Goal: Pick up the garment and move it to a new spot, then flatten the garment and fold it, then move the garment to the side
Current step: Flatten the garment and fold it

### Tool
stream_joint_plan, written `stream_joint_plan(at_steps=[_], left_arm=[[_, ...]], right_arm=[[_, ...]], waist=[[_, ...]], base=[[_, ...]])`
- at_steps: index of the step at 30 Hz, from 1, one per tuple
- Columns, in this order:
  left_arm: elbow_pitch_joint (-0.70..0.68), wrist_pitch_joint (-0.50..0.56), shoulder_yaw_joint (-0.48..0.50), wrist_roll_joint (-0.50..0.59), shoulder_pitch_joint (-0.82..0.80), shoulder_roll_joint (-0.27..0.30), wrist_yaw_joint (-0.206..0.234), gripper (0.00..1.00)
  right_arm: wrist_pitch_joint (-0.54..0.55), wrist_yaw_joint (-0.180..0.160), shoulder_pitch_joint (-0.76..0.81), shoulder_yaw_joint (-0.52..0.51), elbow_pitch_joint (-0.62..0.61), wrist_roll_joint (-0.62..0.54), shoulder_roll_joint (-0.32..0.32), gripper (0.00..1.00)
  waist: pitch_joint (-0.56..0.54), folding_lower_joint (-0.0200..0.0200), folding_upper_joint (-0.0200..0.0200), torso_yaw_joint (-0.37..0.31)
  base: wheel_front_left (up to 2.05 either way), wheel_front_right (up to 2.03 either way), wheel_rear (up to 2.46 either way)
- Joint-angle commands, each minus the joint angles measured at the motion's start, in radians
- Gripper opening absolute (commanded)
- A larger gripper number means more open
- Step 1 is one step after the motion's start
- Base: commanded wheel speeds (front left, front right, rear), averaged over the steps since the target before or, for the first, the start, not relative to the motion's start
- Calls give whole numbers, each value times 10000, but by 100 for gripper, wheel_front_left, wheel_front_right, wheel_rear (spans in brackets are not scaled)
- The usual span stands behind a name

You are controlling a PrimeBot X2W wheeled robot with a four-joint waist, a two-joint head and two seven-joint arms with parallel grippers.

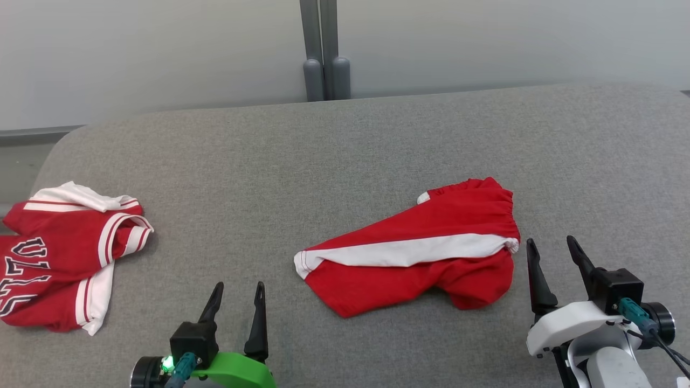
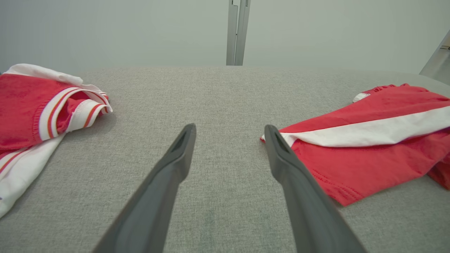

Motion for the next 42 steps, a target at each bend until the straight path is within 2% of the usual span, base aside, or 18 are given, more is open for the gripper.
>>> stream_joint_plan(at_steps=[1,10,22,25,32,33,34,35,38,42], left_arm=[[-39,-5,7,-124,64,32,-5,100],[803,-5,-601,-2103,-1001,37,-676,100],[2478,-5,-1159,-3481,-2536,37,-862,100],[2737,-5,-1276,-3620,-2666,37,-818,100],[3076,1,-1164,-3553,-2858,38,-407,98],[3115,3,-1174,-3527,-2871,38,-405,75],[3170,6,-1207,-3496,-2897,38,-435,42],[3221,6,-1234,-3459,-2924,38,-476,0],[3247,6,-1273,-3428,-2949,24,-534,0],[2799,-3,-784,-3208,-2917,55,-355,0]], right_arm=[[-4,1,75,47,-2,94,-7,100],[-4,1,-470,335,-89,302,-8,100],[-4,1,-980,487,-218,416,-10,100],[-4,1,-1039,435,-239,436,-5,100],[-4,1,-1124,344,-278,452,-6,100],[-4,1,-1136,332,-287,463,-6,100],[-4,1,-1154,327,-296,470,-6,100],[-4,1,-1163,312,-298,472,-6,100],[-4,1,-1165,282,-255,516,-6,100],[-5,1,-1144,415,-191,703,-3,100]], waist=[[69,0,-1,-12],[889,0,-1,-219],[1673,0,-1,-924],[1806,0,-1,-1061],[2034,0,-1,-1273],[2056,0,-1,-1285],[2082,0,-1,-1293],[2100,0,-1,-1296],[2127,0,-1,-1270],[2118,0,-1,-1140]], base=[[0,0,0],[0,0,0],[0,0,0],[0,0,0],[0,0,0],[0,0,0],[0,0,0],[0,0,0],[0,0,0],[0,0,0]])
